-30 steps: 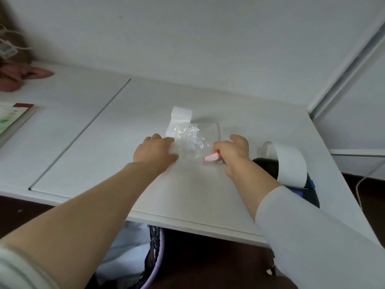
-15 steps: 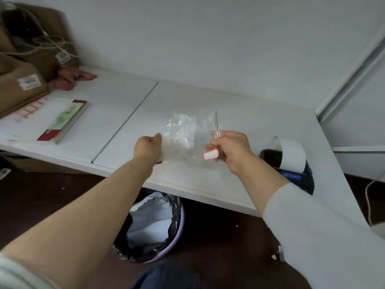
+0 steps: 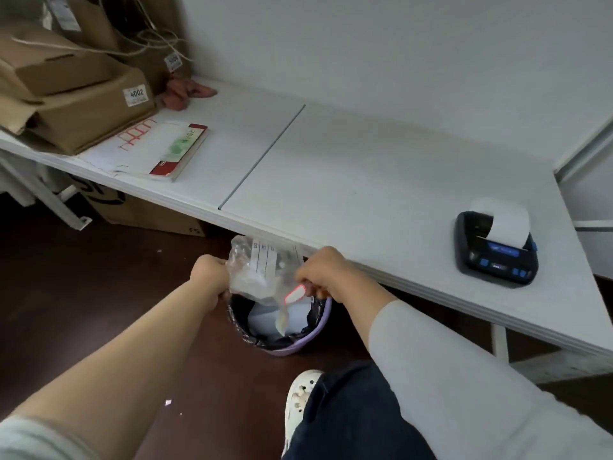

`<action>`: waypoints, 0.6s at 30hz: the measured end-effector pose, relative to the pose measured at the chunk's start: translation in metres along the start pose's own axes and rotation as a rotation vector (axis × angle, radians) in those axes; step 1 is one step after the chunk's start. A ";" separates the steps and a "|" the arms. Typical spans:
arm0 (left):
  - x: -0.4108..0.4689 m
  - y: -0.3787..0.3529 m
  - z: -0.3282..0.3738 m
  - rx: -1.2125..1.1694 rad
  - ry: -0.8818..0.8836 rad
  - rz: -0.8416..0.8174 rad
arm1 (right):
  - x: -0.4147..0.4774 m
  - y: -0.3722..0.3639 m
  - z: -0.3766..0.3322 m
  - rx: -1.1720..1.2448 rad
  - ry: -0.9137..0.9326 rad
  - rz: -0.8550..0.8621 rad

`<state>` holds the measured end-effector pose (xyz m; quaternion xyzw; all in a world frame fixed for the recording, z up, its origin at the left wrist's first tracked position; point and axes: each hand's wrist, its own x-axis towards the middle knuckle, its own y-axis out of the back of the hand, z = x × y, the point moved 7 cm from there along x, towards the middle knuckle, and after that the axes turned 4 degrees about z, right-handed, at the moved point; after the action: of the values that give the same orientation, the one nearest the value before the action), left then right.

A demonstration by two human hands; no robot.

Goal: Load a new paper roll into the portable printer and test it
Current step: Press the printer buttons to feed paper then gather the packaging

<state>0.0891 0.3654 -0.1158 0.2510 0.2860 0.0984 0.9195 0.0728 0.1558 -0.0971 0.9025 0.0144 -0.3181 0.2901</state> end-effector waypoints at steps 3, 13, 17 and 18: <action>0.007 -0.014 -0.022 -0.052 0.095 -0.065 | 0.015 -0.014 0.021 -0.017 -0.108 -0.032; 0.024 -0.073 -0.038 -0.188 0.279 -0.269 | 0.040 -0.027 0.041 0.074 -0.204 -0.168; 0.018 -0.069 -0.036 -0.120 0.261 -0.227 | 0.031 -0.018 0.031 -0.069 -0.119 -0.206; 0.016 -0.069 -0.036 -0.107 0.261 -0.230 | 0.029 -0.012 0.030 -0.082 -0.111 -0.208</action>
<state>0.0842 0.3259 -0.1844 0.1523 0.4241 0.0395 0.8918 0.0768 0.1457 -0.1392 0.8645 0.1047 -0.3952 0.2925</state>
